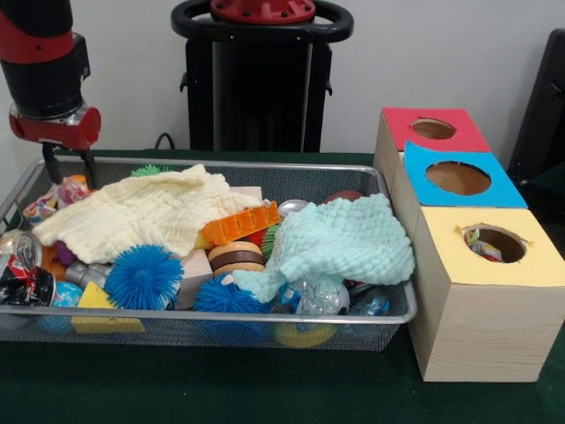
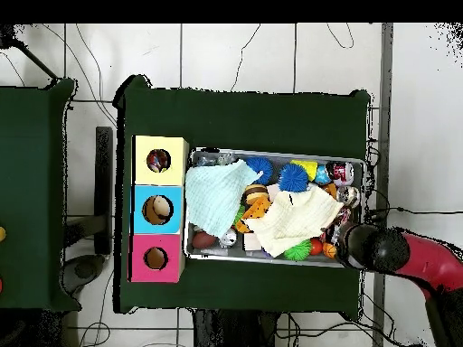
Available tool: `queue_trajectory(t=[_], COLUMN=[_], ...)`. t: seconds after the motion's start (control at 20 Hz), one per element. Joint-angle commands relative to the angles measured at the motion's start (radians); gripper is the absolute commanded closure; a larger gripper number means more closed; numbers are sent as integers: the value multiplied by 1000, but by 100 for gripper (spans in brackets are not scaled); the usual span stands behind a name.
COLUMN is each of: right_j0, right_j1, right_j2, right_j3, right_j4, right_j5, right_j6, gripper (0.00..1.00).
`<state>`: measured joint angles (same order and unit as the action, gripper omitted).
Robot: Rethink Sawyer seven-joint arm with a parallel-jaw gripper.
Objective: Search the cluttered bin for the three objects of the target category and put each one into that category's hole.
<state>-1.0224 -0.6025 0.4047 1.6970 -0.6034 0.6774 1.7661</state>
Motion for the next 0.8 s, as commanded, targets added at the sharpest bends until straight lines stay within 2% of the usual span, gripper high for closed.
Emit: queue_trajectory(t=[0.05,0.3,0.35,0.8], right_j0=[-11,-12,-11,-15], right_j1=[75,91,92,72], right_j2=[23,24,26,32], right_j3=[-44,-50,-54,-35], right_j4=[-83,-100,-108,-98], right_j5=[-67,-84,-83,-82], right_j6=[-118,-105,-106,-93], gripper=[0,0,100,100])
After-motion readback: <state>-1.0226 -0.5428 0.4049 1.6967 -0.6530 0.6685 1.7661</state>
